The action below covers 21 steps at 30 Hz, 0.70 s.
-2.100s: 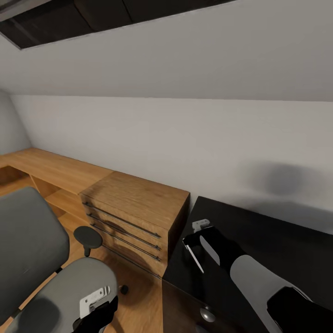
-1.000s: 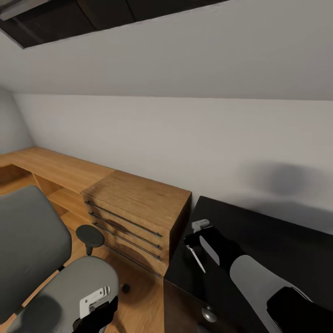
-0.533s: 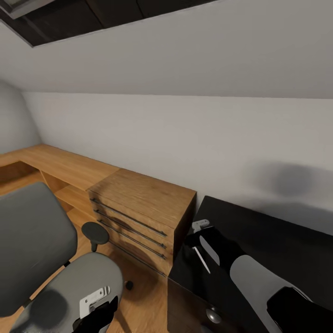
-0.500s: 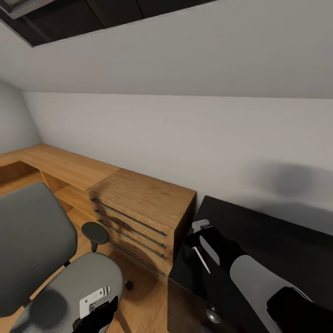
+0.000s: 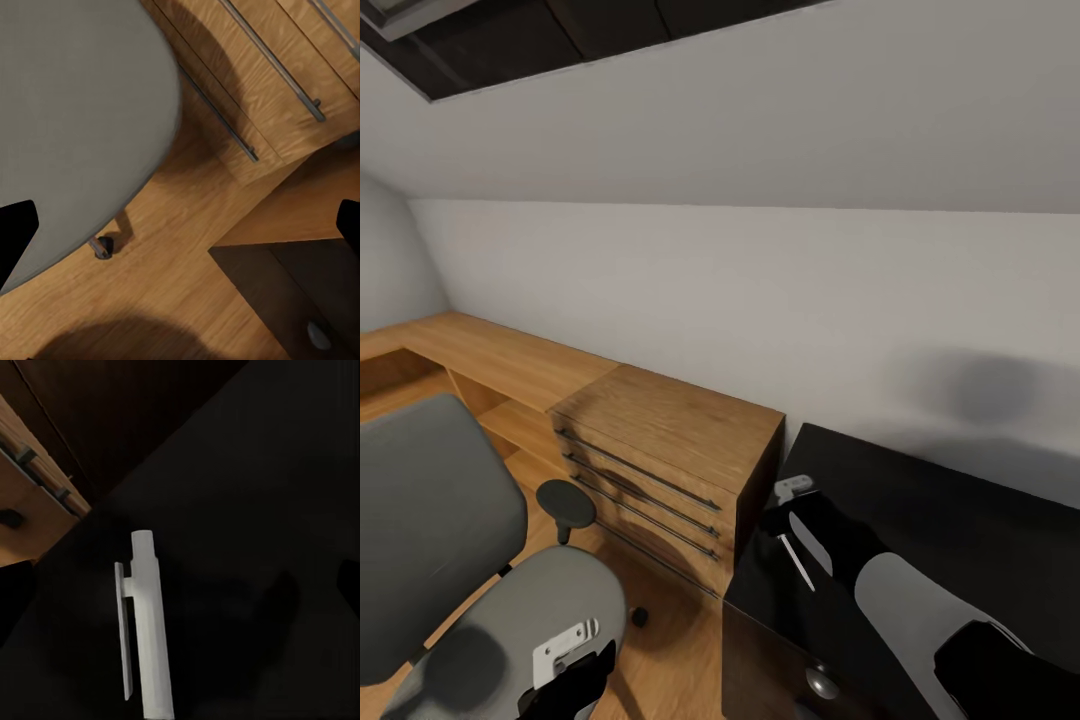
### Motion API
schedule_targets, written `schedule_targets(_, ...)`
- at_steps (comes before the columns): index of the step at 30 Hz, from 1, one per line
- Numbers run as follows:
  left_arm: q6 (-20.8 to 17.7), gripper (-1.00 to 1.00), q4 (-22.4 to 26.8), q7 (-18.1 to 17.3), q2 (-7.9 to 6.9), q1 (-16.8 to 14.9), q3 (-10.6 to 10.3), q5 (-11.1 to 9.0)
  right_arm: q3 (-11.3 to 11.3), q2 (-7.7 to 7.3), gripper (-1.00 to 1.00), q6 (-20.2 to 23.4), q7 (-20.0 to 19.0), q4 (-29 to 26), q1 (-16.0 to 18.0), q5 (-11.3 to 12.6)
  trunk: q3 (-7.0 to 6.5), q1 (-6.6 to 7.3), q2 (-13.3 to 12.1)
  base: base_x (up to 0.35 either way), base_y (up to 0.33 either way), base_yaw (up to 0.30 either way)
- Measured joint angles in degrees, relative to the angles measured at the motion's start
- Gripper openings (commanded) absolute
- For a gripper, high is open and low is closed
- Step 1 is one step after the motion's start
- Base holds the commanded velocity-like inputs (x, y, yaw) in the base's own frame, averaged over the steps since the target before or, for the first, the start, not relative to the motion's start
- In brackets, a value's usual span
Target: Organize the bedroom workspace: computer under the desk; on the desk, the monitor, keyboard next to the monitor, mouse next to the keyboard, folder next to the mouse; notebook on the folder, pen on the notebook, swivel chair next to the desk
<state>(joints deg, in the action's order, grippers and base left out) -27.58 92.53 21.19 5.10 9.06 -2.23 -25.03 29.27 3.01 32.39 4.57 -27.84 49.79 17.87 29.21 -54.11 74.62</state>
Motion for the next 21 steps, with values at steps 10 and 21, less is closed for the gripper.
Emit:
schedule_targets(10, 0.0, 1.00, 0.0, 0.0, -0.01, 0.0, 0.0, 0.1, 0.0, 0.29, 1.00, 0.0, 1.6, 1.1, -0.2, 0.0, -0.01, 0.00, 0.0, 0.000, 0.000, 0.000)
schedule_targets(21, 0.0, 1.00, 0.0, -0.1, -0.02, 0.0, 0.0, 0.1, 0.0, 1.09, 1.00, -0.2, 2.1, 1.4, -0.2, -0.6, -0.01, 0.01, 0.0, 0.000, 0.000, 0.000)
